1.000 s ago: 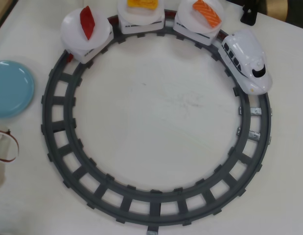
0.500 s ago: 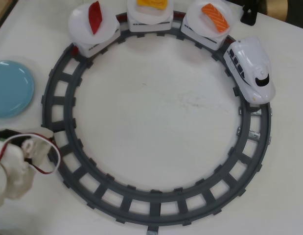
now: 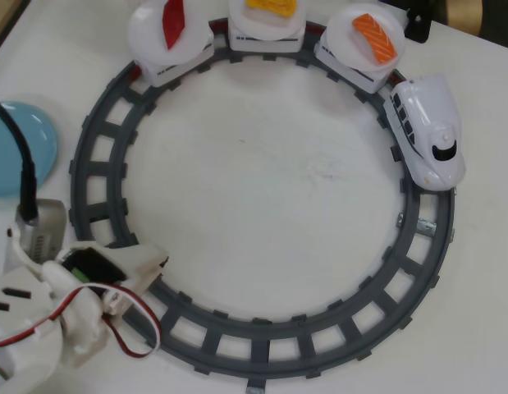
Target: Pick up the sushi from the Shinkansen and put it on the blue dish
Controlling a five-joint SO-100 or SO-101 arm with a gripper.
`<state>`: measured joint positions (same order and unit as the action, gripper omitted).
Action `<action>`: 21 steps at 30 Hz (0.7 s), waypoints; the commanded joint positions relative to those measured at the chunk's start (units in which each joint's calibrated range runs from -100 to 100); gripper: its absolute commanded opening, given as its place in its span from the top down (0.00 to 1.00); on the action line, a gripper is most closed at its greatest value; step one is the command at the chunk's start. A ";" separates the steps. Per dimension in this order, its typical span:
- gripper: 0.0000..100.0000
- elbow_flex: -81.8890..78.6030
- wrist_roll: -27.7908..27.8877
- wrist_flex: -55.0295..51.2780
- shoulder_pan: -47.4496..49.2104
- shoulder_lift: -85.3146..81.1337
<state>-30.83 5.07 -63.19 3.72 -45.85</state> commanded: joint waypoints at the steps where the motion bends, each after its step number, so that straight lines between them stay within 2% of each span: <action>1: 0.97 4.50 0.16 1.24 -1.17 0.93; 7: 0.97 6.04 0.16 1.07 -1.17 5.99; 21: 0.97 6.22 0.16 0.65 -1.17 6.15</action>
<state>-28.64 5.07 -63.03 3.06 -39.77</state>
